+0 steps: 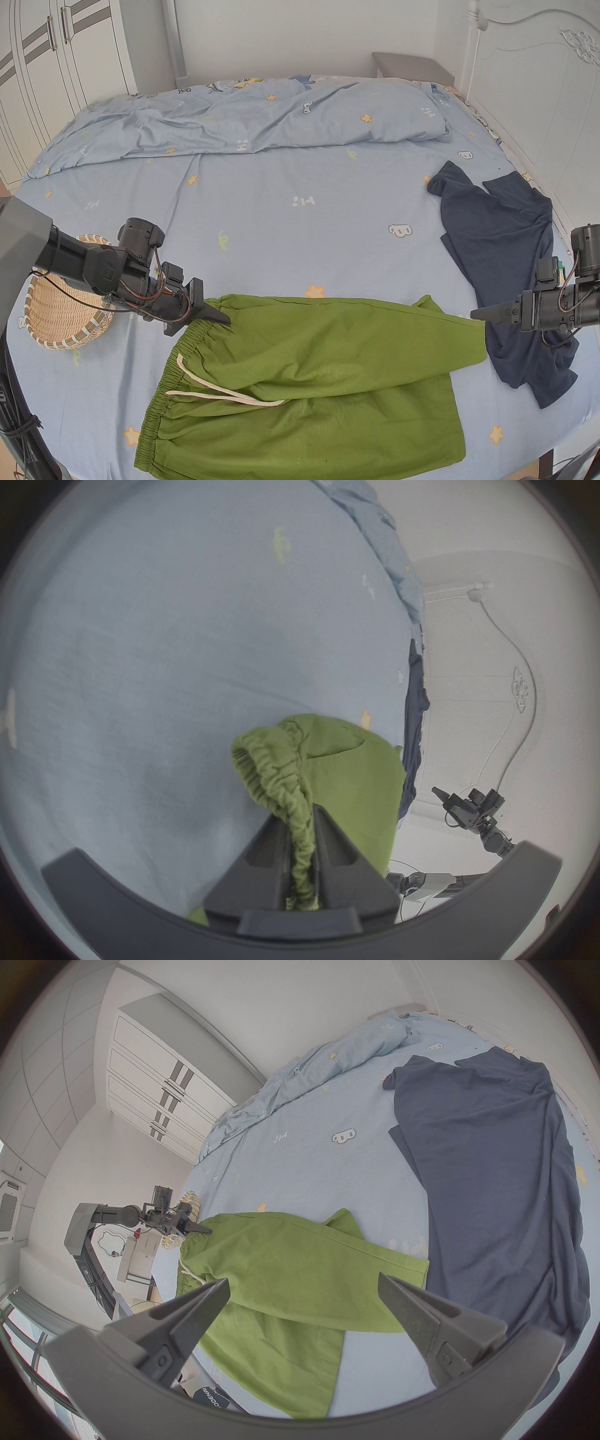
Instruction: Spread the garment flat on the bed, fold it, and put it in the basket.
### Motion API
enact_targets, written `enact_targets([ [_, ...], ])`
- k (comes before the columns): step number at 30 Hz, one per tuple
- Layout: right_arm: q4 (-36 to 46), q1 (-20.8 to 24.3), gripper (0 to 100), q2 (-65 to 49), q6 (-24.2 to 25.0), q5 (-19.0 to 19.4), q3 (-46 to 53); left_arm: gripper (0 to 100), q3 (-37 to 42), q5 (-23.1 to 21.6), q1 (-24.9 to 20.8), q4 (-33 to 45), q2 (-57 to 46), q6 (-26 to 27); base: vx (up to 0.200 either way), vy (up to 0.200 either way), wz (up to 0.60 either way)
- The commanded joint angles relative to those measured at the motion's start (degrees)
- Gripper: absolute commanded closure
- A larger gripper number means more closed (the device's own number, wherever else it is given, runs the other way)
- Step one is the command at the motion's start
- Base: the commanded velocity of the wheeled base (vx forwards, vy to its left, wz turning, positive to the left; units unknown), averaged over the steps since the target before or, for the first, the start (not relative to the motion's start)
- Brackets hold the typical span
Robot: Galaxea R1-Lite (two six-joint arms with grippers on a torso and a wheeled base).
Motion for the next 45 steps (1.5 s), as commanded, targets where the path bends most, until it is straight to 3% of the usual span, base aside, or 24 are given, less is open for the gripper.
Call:
enact_targets([
  [1, 0.0, 0.0, 0, 0.0, 0.1, 0.0, -0.1, 100, 0.2, -0.4, 2.3, 0.0, -5.7, -0.1, 0.000, 0.000, 0.00],
  [8, -0.1, -0.8, 0, 3.5, 0.2, -0.1, -0.6, 100, 0.3, -0.6, 5.9, 0.0, -9.5, 0.0, 0.000, 0.000, 0.00],
  [21, -0.9, -3.9, 0, 18.2, 0.1, 0.0, -3.3, 100, 1.4, -0.5, 5.0, -0.2, -8.5, 0.5, 0.000, 0.000, 0.00],
  [26, -5.5, -3.9, 0, 21.8, 0.1, 0.3, -5.8, 100, 1.4, -0.5, 5.1, -0.2, -8.3, 0.5, 0.000, 0.000, 0.00],
  [35, -6.1, -3.2, 0, 28.3, 0.0, 0.6, -16.0, 100, 1.4, -0.4, 5.2, -0.2, -8.3, 0.6, 0.000, 0.000, 0.00],
  [45, -6.9, -2.4, 0, 32.2, 0.2, 0.7, -19.7, 100, 1.3, -0.2, 5.2, -0.3, -8.2, 0.6, 0.000, 0.000, 0.00],
])
